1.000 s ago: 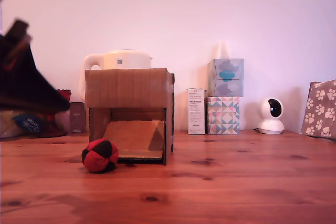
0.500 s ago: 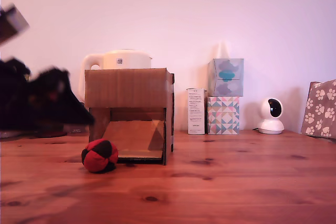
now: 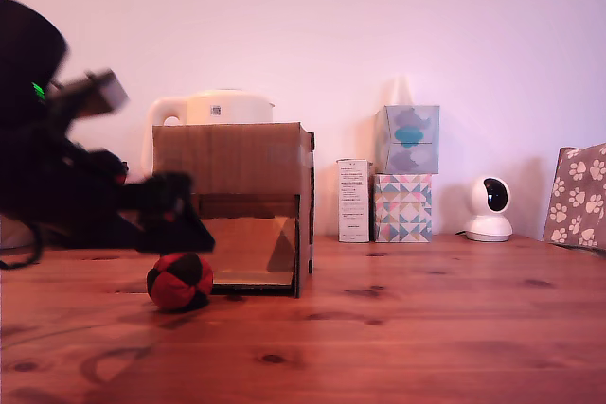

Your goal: Drop the footbag into the cardboard dice tower

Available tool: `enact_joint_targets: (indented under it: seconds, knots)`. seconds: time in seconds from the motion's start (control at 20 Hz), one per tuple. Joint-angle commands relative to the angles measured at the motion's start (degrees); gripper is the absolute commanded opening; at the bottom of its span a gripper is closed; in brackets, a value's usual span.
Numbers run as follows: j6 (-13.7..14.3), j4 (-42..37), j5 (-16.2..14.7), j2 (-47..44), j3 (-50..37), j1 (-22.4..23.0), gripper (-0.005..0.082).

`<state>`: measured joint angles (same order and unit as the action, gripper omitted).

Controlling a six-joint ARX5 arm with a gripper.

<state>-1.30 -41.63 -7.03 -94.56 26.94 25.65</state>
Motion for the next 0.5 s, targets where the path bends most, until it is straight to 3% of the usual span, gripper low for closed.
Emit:
enact_joint_targets:
  seconds: [0.0, 0.2, 0.25, 0.3, 0.45]
  knots:
    - [0.26, 0.02, -0.02, -2.89, 0.79, -0.31, 0.078]
    - [0.22, 1.53, 0.0, -7.21, 3.3, -0.52, 0.0769]
    - [0.22, 2.34, 0.0, -7.89, 3.87, -0.7, 0.0722]
    - [0.24, 3.8, 0.0, -8.2, 4.5, -0.9, 0.0625]
    - [0.28, 5.16, 0.02, -8.17, 5.29, -1.03, 0.0186]
